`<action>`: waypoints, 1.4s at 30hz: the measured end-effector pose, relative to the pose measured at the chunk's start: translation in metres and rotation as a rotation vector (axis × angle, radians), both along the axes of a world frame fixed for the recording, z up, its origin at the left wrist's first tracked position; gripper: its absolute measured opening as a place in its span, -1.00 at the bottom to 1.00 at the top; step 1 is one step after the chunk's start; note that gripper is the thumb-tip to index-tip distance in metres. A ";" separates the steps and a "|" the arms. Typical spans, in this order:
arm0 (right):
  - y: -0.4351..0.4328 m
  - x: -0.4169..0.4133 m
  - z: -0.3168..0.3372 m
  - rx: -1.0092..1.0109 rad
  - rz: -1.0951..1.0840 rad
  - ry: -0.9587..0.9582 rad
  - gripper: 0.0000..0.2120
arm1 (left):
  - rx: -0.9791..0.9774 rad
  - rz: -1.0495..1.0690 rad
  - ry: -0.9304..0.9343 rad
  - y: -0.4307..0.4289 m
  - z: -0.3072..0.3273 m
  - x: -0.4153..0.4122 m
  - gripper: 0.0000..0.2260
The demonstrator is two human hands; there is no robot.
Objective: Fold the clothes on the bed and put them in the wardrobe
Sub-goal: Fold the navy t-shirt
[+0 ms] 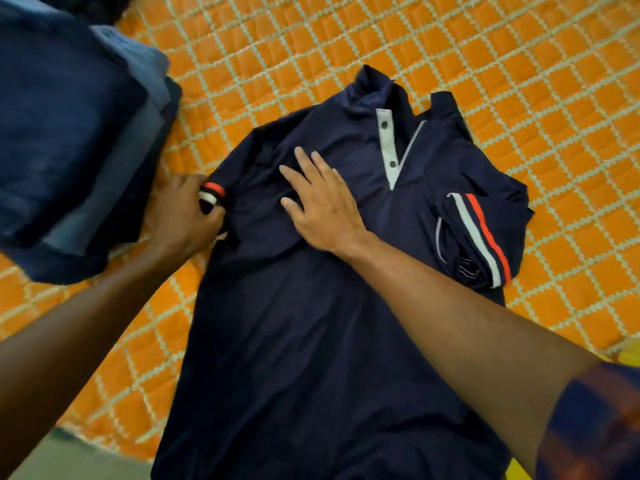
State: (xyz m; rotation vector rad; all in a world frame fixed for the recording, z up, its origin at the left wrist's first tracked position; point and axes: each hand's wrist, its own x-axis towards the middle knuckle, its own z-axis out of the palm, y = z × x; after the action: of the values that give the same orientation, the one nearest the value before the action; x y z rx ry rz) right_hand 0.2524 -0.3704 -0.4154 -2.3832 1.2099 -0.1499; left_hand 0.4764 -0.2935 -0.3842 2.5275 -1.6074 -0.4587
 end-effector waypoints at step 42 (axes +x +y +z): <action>0.014 -0.237 0.028 0.428 -1.092 -0.303 -0.80 | 0.026 -0.266 0.566 0.144 0.050 -0.342 -0.69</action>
State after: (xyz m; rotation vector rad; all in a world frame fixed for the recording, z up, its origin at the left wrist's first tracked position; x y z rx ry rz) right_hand 0.0150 -0.3565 -0.3874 -1.0947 1.9866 -0.5011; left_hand 0.1345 -0.1497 -0.3345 1.9367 -1.6920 -1.1079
